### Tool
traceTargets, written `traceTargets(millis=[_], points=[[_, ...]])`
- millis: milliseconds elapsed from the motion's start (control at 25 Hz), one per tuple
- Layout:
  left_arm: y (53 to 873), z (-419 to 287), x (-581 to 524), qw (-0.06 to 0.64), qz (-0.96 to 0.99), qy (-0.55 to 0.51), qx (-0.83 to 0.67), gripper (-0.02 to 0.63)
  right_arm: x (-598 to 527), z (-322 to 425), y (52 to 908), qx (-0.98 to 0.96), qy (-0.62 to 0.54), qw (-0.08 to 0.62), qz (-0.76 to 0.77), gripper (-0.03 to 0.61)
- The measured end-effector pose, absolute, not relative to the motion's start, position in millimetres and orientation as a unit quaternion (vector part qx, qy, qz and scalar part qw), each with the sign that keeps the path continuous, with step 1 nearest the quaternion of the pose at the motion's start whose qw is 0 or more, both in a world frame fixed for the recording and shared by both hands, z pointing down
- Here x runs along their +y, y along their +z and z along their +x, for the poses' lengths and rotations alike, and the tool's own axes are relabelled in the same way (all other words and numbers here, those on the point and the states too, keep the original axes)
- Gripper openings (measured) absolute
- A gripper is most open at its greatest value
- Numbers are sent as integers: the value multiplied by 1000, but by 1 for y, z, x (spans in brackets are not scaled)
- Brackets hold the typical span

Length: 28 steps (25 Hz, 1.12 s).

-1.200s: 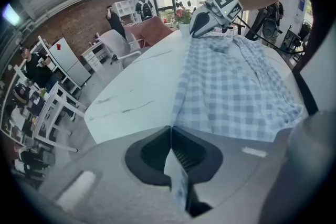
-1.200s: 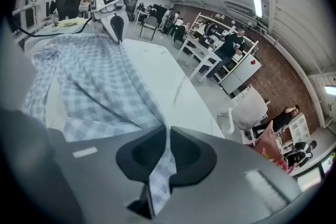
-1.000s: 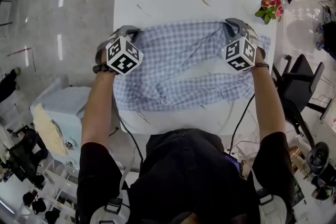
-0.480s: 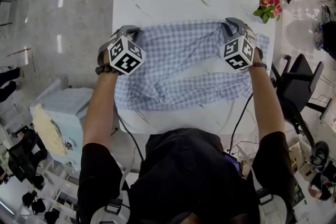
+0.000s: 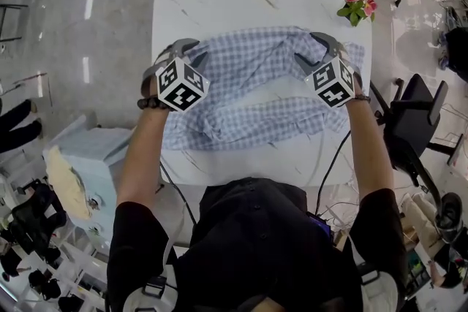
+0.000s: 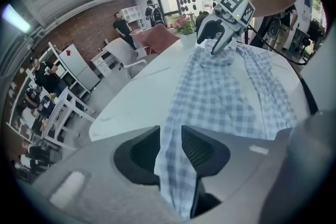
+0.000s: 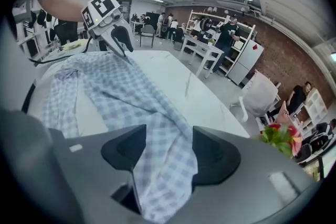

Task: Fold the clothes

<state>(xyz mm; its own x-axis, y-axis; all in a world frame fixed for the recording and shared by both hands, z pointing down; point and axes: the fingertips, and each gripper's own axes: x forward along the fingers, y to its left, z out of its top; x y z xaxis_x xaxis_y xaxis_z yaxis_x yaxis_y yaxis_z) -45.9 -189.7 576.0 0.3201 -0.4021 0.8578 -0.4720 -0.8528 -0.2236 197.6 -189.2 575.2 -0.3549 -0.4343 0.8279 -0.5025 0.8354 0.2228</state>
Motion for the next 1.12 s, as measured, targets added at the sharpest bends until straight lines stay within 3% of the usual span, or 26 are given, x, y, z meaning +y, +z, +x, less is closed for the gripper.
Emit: traceTargets(millis=[200,600,1000,1120], points=[[563,14,-171,12,823,511,-248,133,-158,264,562,-821,36,488,296,267],[582,152,-115,31,838,511,-191,121,-149,411,572,-794,73,495,346,182],[592,218,-100,66,833,508,-208,118,-172,423,591,-827,107,450,319,176],[595,226,-93,79,832,508,-209,118,-180,417,600,-828,132,431,333,202]])
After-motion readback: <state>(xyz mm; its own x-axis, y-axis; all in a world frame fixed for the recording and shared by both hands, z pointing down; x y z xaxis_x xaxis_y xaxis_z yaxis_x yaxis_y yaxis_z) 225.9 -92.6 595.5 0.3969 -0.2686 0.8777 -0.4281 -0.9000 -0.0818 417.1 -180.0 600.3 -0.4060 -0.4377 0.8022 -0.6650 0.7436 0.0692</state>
